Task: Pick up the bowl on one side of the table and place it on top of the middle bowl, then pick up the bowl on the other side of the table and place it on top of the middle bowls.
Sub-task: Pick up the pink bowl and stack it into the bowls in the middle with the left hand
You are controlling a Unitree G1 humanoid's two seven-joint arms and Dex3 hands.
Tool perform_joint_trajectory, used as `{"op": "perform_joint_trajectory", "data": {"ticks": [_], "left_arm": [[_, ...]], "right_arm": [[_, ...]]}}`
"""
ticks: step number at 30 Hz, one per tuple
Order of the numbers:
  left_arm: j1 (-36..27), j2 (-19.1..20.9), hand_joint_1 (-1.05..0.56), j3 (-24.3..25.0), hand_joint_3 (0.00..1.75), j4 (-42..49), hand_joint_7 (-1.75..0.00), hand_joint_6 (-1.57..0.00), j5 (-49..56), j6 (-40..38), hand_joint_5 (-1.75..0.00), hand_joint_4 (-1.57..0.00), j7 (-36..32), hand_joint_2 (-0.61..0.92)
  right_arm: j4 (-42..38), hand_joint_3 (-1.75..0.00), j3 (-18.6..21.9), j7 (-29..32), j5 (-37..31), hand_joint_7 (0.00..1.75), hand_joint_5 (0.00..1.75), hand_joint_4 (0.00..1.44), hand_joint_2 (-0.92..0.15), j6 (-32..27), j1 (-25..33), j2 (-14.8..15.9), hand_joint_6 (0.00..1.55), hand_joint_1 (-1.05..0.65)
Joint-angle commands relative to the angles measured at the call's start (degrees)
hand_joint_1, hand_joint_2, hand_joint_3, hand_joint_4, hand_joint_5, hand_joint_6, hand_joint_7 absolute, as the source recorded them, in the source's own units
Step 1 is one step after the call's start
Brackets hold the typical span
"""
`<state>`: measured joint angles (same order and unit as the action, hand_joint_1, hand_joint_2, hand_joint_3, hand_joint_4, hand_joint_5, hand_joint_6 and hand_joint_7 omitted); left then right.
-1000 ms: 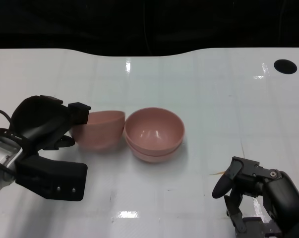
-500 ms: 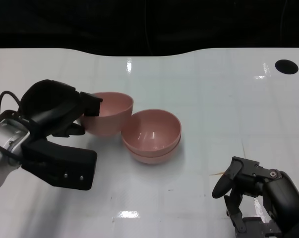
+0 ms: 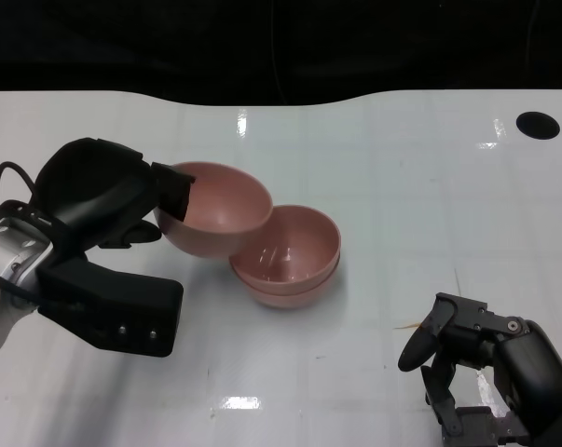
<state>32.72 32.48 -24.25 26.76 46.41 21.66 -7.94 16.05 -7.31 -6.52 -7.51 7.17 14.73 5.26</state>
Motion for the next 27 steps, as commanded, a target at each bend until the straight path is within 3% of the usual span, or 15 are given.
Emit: {"op": "perform_joint_trajectory", "data": {"ticks": [1,11,15,27], "left_arm": [[-0.9,1.8,-0.2,1.6,0.24,-2.9,-1.46,-0.72,-0.5,-0.5,-1.73,-0.71,1.9,0.91],[-0.7,1.5,-0.22,2.8,0.21,-5.2,-1.26,-0.79,0.3,-0.2,-1.63,-0.76,0.9,0.89],[-0.5,1.2,-0.22,2.9,0.24,-5.3,-1.35,-0.77,0.4,0.1,-1.67,-0.76,0.7,0.9],[-0.1,0.2,-0.22,2.9,0.3,-5.1,-1.34,-0.78,0.5,0.2,-1.65,-0.78,0.0,0.87]], "right_arm": [[0.0,-1.41,0.2,0.3,0.1,1.4,1.68,0.8,-0.33,0.1,0.0,0.2,0.75,0.01],[-0.4,-1.4,0.1,0.4,0.0,1.39,1.67,0.79,-0.33,0.2,-0.3,0.2,0.75,0.0],[-0.7,-1.4,0.1,0.6,-0.2,1.39,1.67,0.8,-0.33,0.6,-0.4,0.2,0.75,0.01],[-0.8,-1.39,0.2,0.4,-0.1,1.39,1.68,0.79,-0.33,0.6,-0.4,0.2,0.75,0.0]]}}
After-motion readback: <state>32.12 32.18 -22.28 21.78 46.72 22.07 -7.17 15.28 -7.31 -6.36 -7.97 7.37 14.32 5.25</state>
